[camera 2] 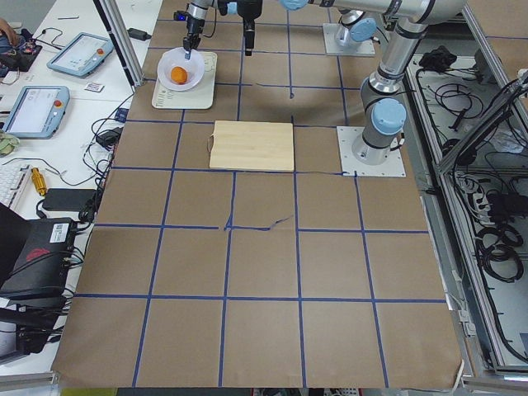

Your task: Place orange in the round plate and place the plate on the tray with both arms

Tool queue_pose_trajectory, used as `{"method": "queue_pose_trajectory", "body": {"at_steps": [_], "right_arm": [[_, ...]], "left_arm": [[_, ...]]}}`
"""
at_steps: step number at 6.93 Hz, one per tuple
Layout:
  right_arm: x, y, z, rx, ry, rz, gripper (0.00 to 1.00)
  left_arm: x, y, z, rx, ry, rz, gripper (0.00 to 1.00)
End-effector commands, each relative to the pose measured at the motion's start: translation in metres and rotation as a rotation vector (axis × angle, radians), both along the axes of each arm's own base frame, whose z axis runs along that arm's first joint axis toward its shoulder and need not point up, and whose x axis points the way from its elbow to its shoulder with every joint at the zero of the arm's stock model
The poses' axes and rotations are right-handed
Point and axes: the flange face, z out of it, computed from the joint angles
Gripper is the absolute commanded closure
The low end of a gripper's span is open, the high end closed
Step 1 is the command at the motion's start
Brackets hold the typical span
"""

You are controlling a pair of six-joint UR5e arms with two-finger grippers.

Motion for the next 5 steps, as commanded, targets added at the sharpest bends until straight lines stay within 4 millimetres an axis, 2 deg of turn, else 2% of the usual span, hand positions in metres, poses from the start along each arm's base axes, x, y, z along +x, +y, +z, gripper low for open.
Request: {"method": "queue_pose_trajectory", "body": {"at_steps": [1,2,3,4,5], "right_arm": [[-0.029,0.001,0.041,-0.037,0.206,0.114,0.00],[-0.058,0.005,0.074,0.011,0.307,0.174,0.00],[-0.069,0.017,0.129,0.073,0.374,0.200,0.00],[-0.073,0.041,0.197,0.160,0.418,0.212,0.00],[-0.075,0.080,0.267,0.225,0.424,0.250,0.00]], "left_arm": [[0.000,0.000,0.000,-0.001,0.001,0.000,0.00],[0.000,0.000,0.000,-0.001,0.001,0.000,0.00],[0.000,0.000,0.001,-0.003,0.001,0.000,0.00],[0.000,0.000,0.001,-0.003,0.001,0.000,0.00],[0.000,0.000,0.001,-0.003,0.001,0.000,0.00]]}}
